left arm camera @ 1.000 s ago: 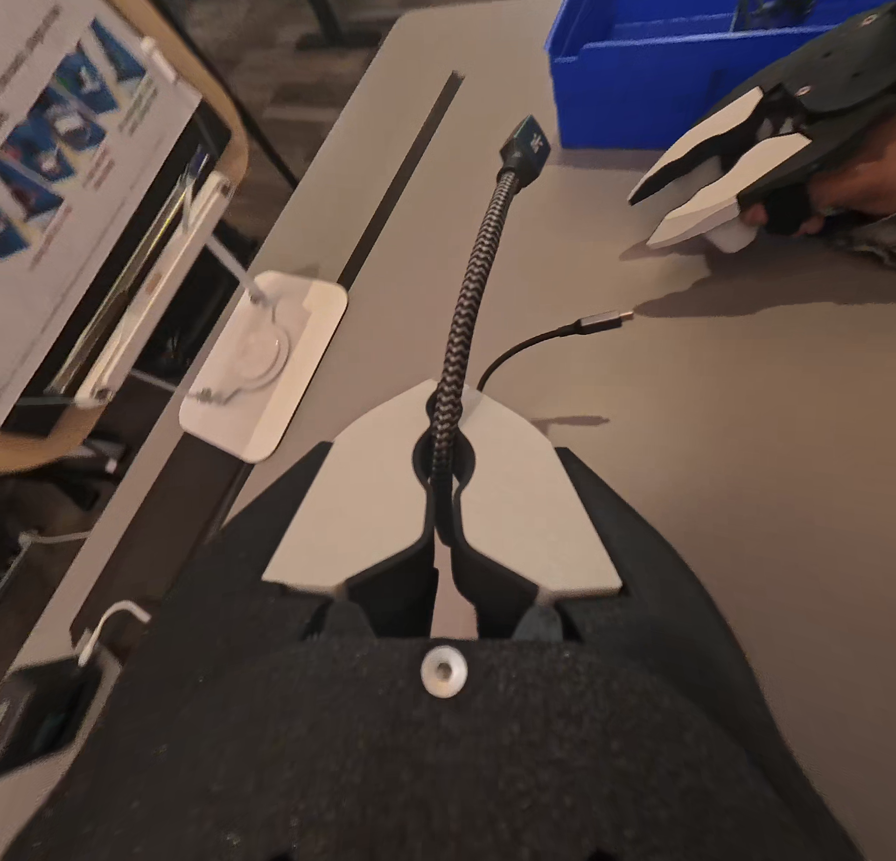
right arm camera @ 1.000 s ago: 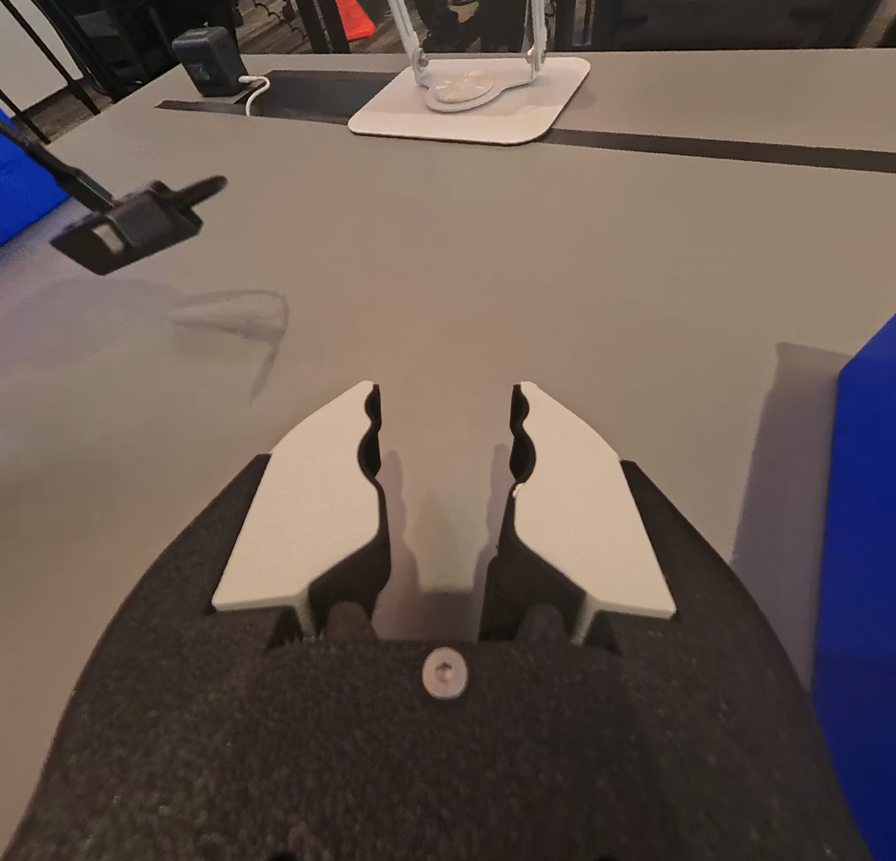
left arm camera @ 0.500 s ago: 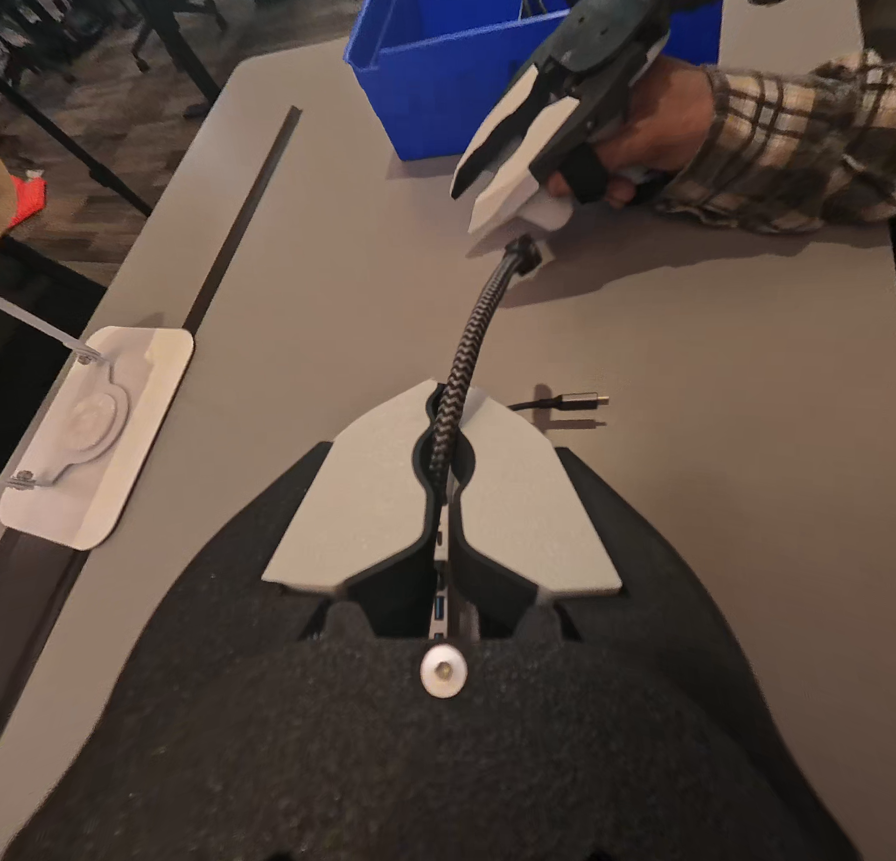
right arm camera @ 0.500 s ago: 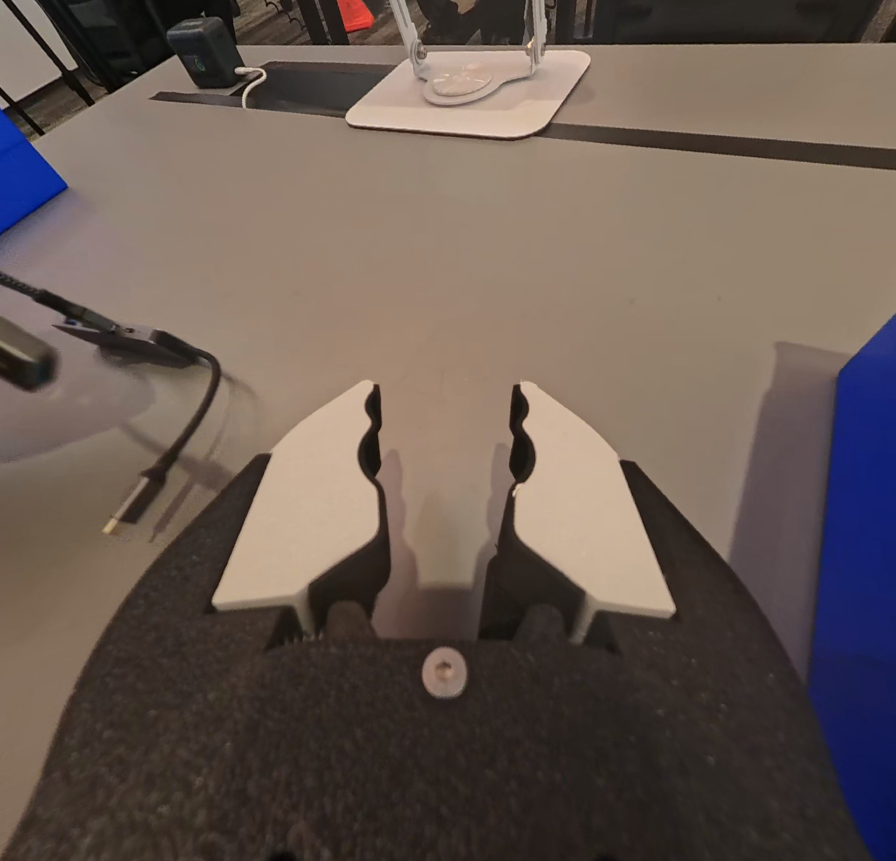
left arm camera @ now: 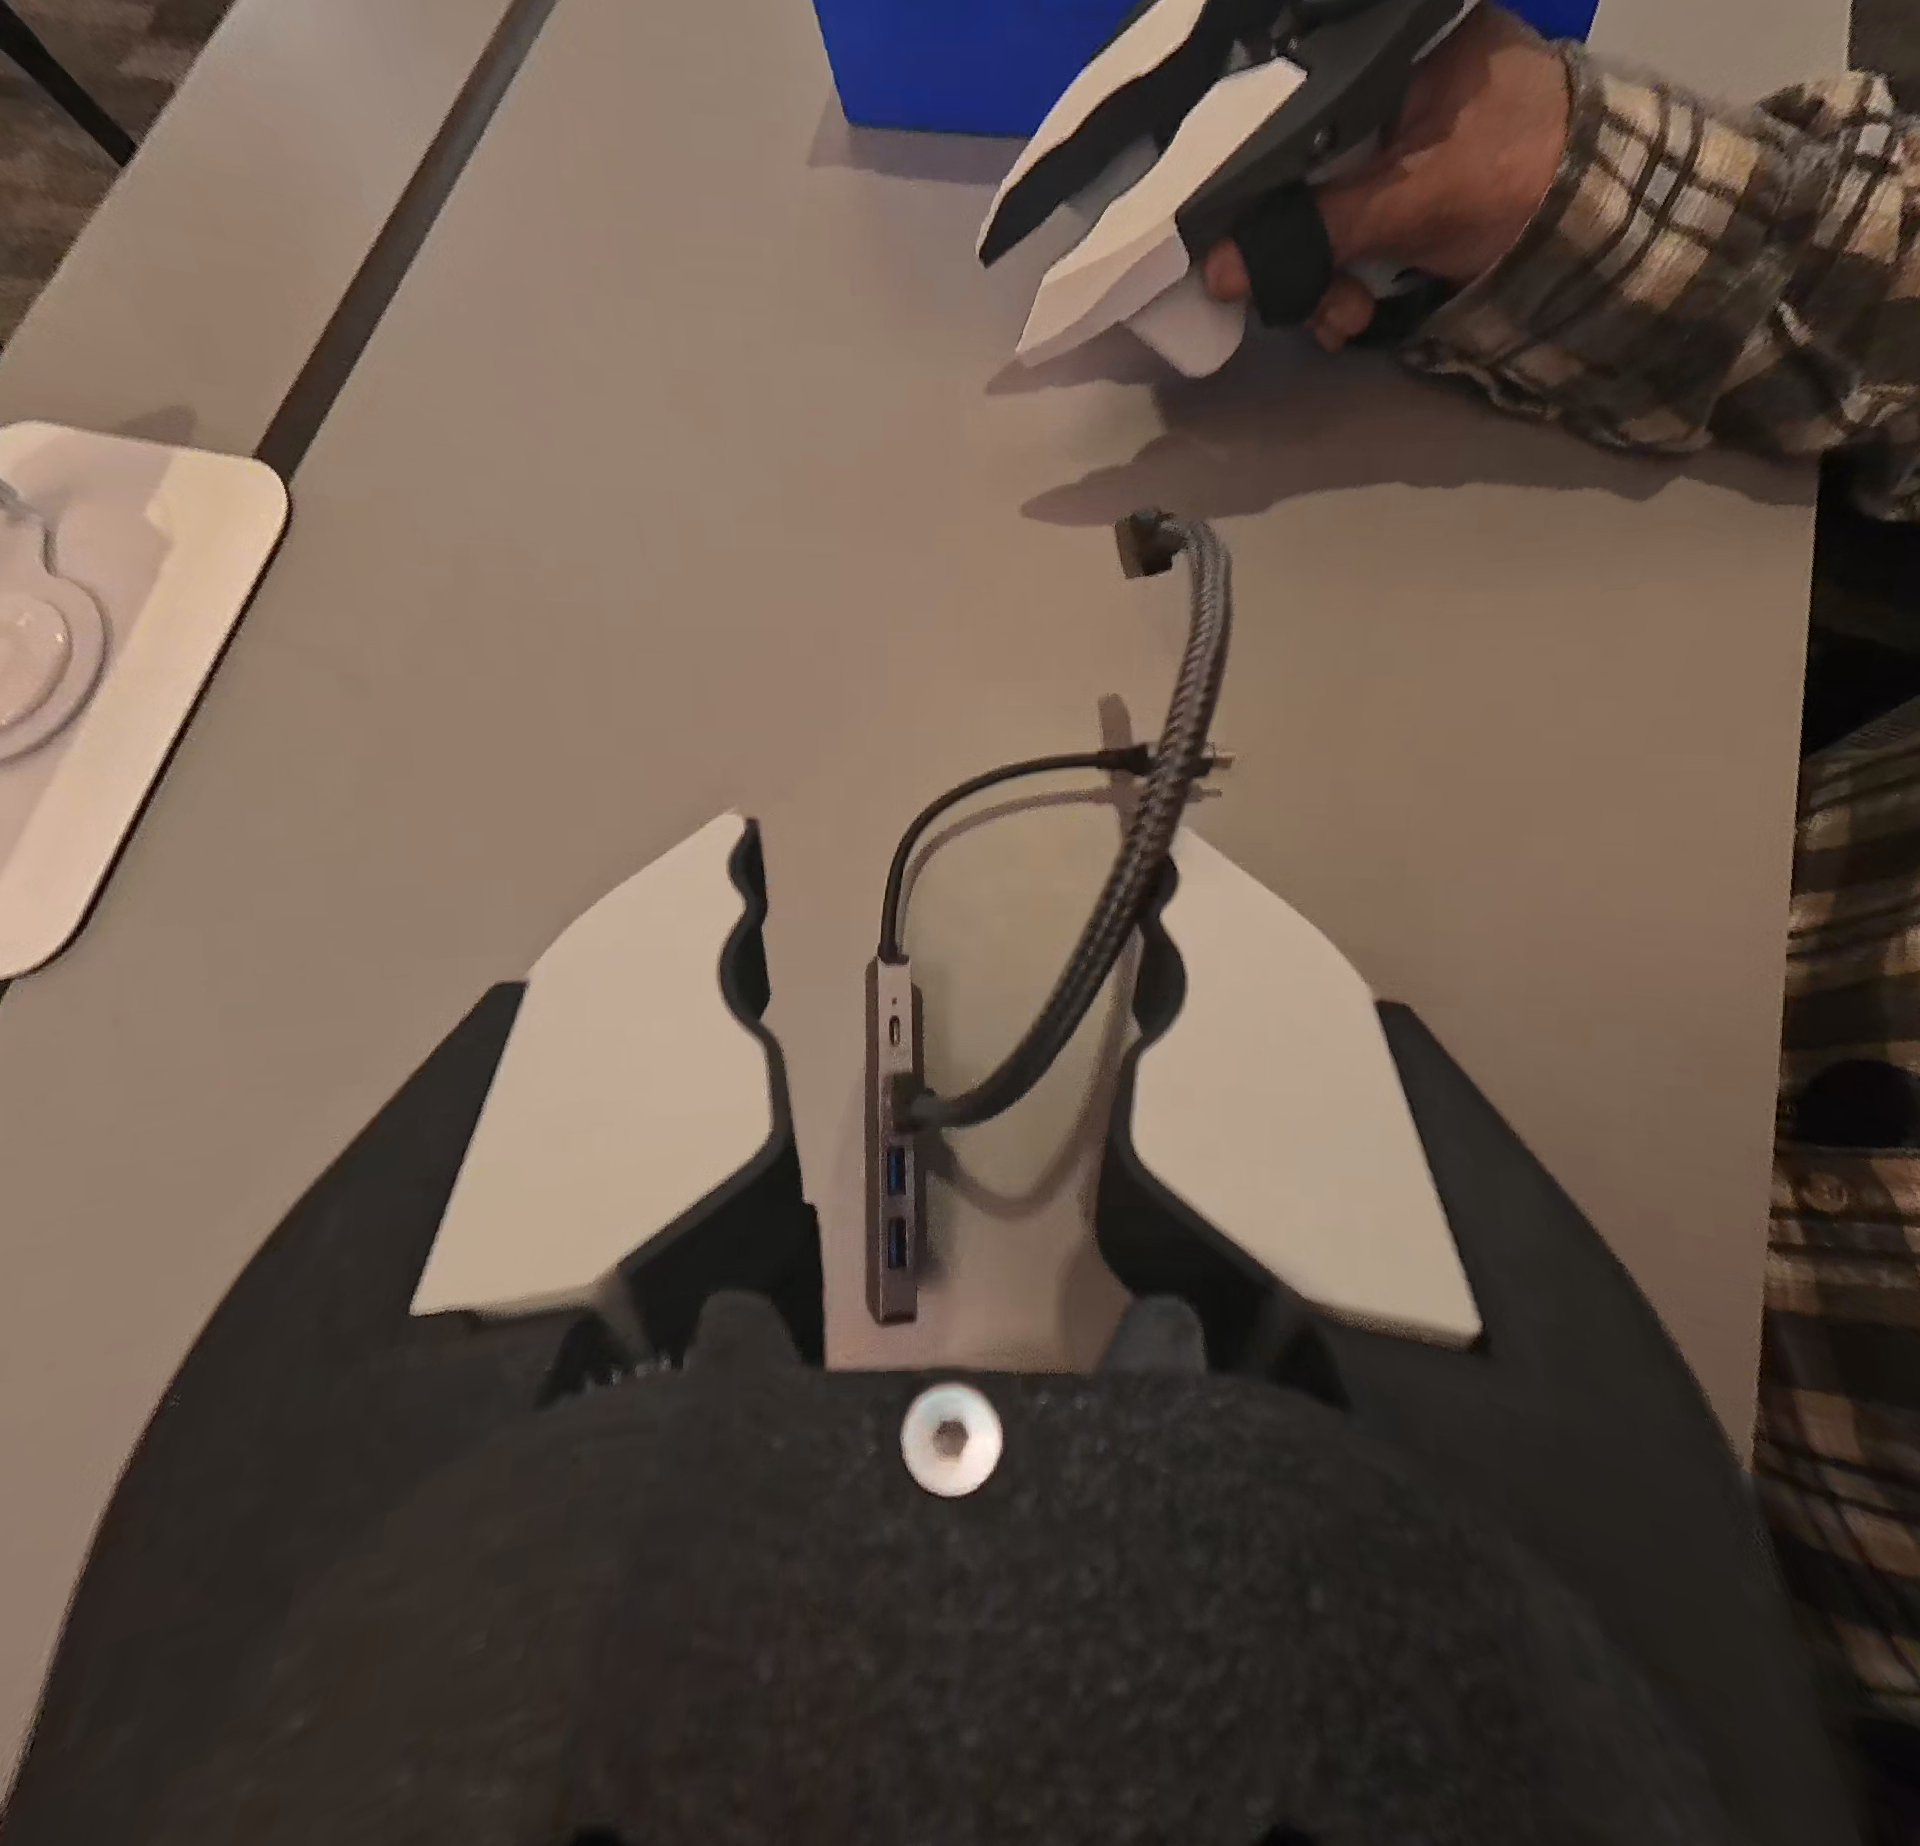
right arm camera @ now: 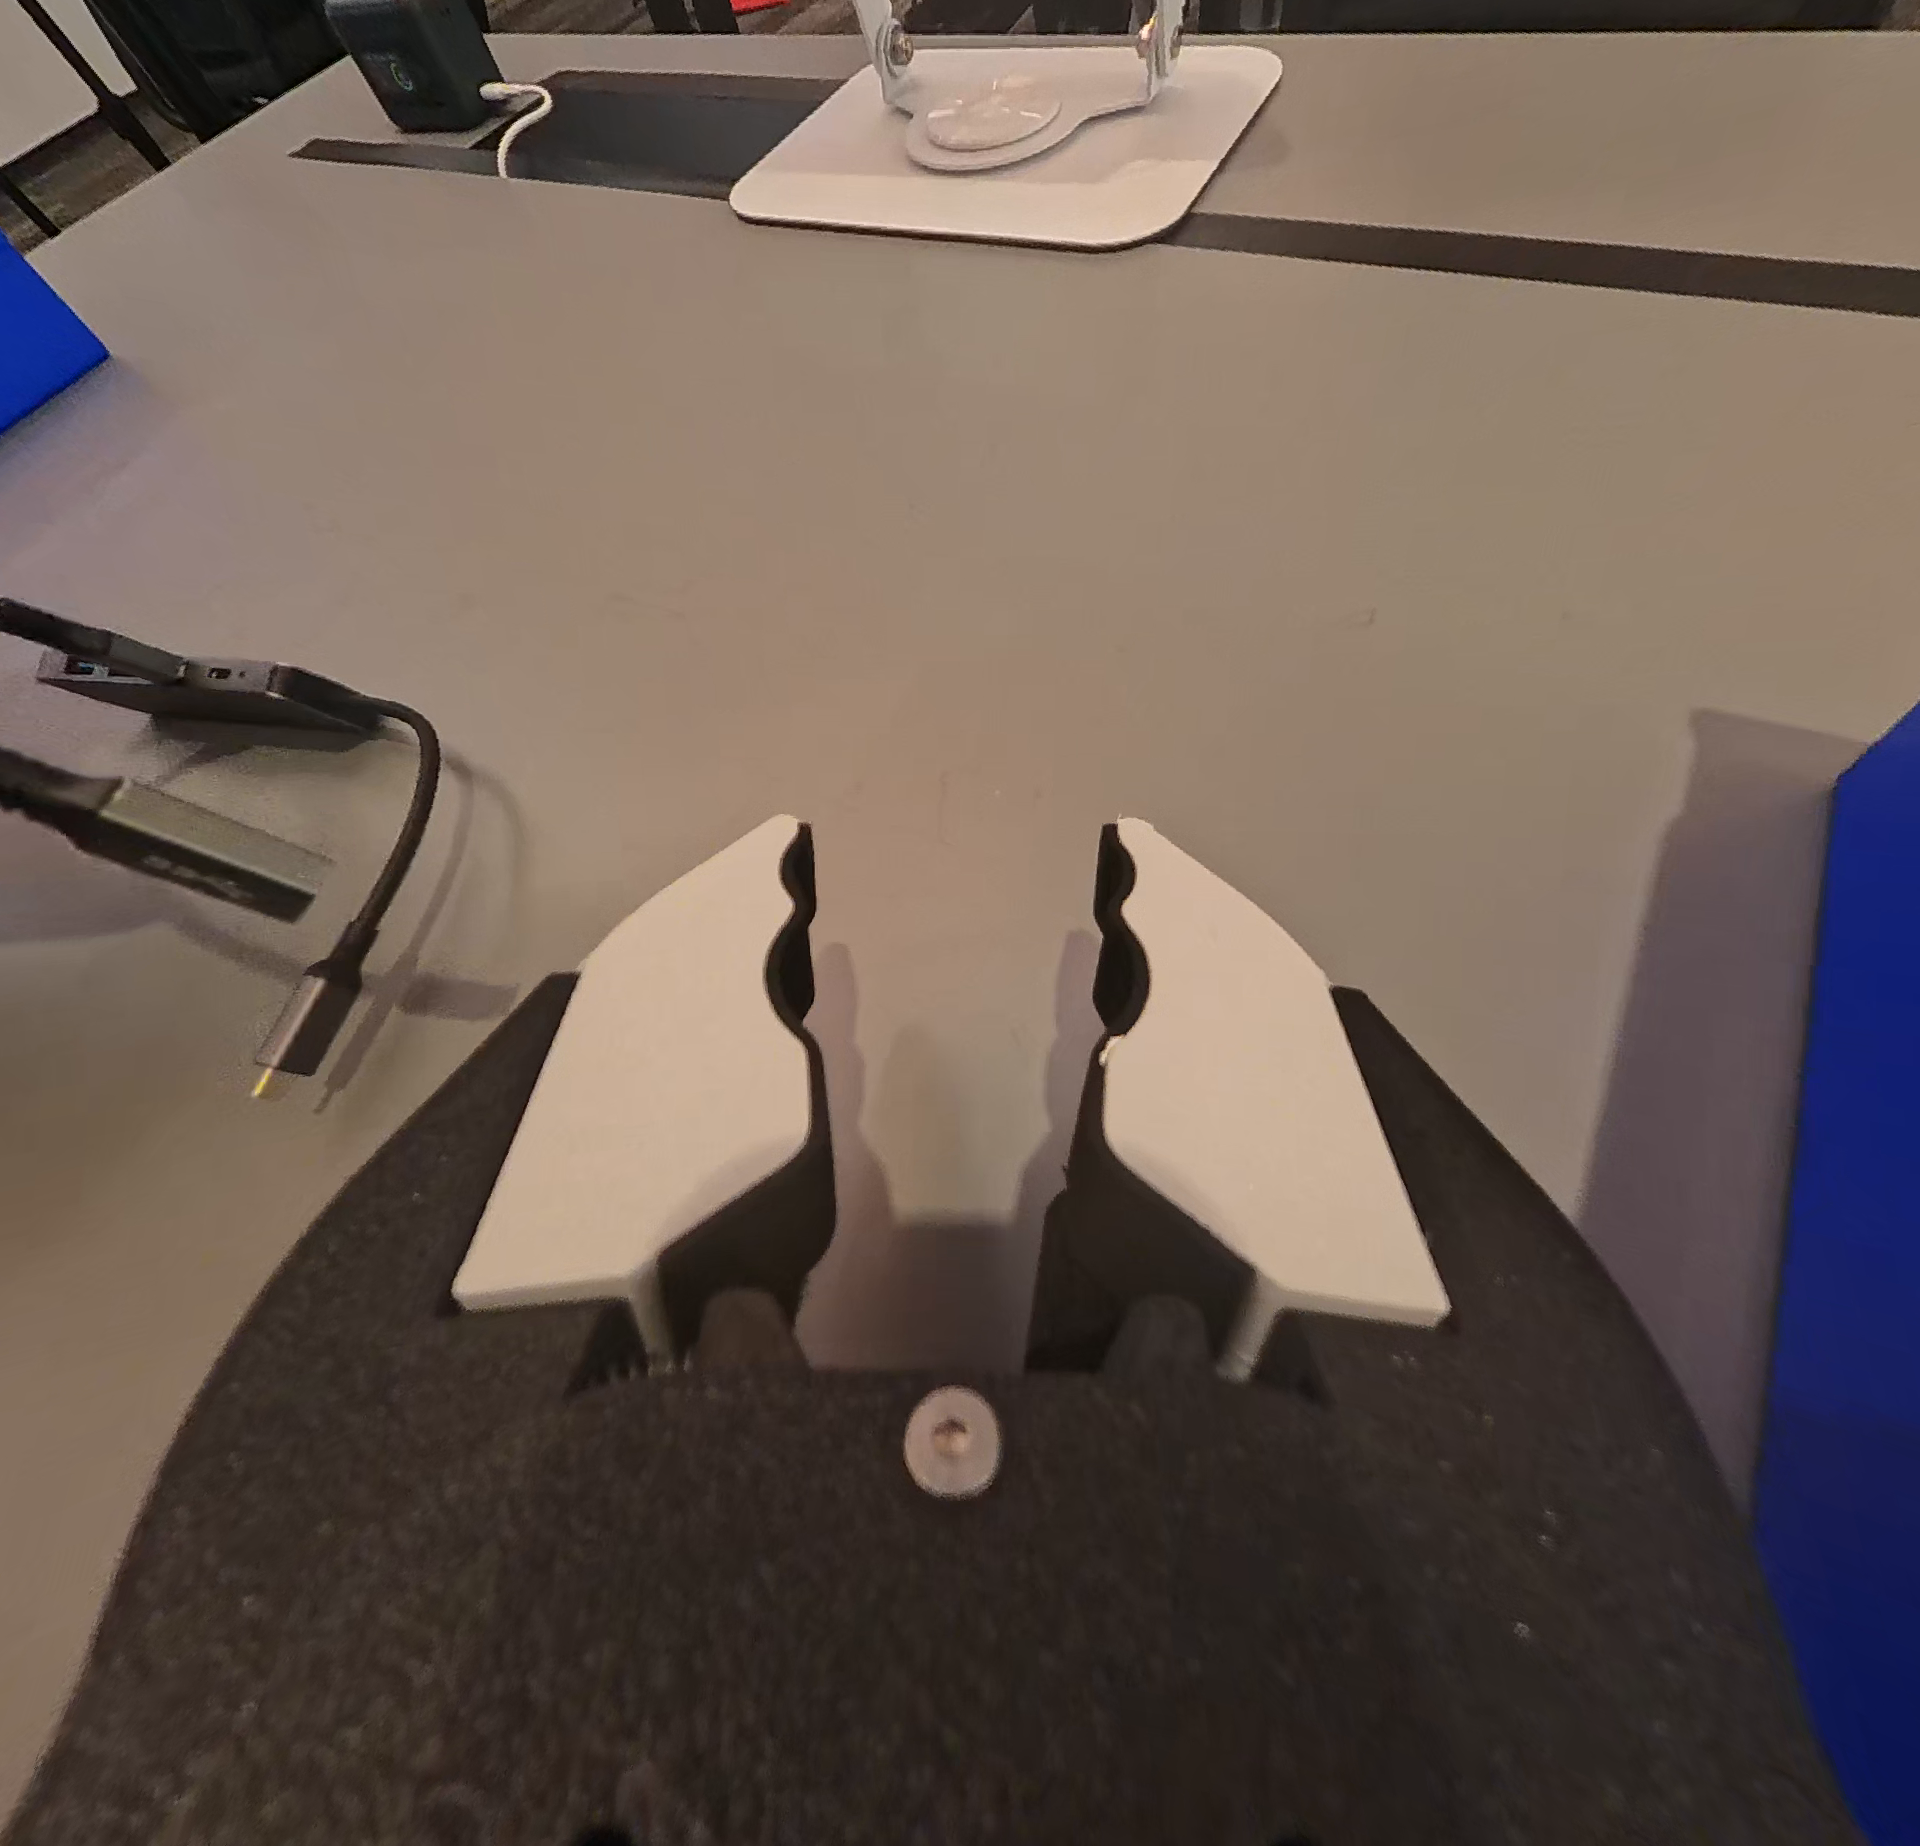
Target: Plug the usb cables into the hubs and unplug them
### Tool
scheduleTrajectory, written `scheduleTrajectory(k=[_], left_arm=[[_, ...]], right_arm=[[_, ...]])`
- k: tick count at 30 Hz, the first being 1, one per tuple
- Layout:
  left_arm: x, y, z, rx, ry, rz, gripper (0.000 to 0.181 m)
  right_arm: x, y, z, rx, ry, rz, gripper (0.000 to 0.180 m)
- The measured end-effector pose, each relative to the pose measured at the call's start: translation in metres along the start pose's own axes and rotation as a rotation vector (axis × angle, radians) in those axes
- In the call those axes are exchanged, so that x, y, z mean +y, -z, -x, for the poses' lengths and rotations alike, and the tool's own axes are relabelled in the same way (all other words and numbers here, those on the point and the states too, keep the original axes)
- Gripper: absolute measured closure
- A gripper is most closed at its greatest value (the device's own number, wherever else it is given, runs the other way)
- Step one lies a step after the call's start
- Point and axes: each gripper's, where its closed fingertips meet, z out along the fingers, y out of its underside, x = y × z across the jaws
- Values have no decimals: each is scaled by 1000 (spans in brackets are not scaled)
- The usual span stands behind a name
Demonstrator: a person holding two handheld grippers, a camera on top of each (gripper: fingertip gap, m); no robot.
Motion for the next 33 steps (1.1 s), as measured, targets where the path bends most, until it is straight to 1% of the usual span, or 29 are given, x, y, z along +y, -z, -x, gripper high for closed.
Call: scheduleTrajectory(k=[4,11,18,22,25,28,31,33], left_arm=[[26,3,-10,58,53,36,106],[74,3,-29,140,123,123,108],[106,16,-16,242,192,250,112],[120,3,-1,221,204,317,110],[129,-7,4,206,188,361,106],[139,-15,7,200,178,394,106],[147,-20,9,186,143,435,111],[146,-22,9,181,127,433,122]], right_arm=[[0,0,0,-1,3,3,129],[2,-1,1,-2,8,11,129],[1,-1,2,-6,12,9,129],[0,-1,5,-11,23,7,128],[1,-1,6,-16,29,8,128],[1,-2,7,-20,36,13,128],[1,-2,7,-23,38,12,128],[0,-1,8,-23,41,8,128]])
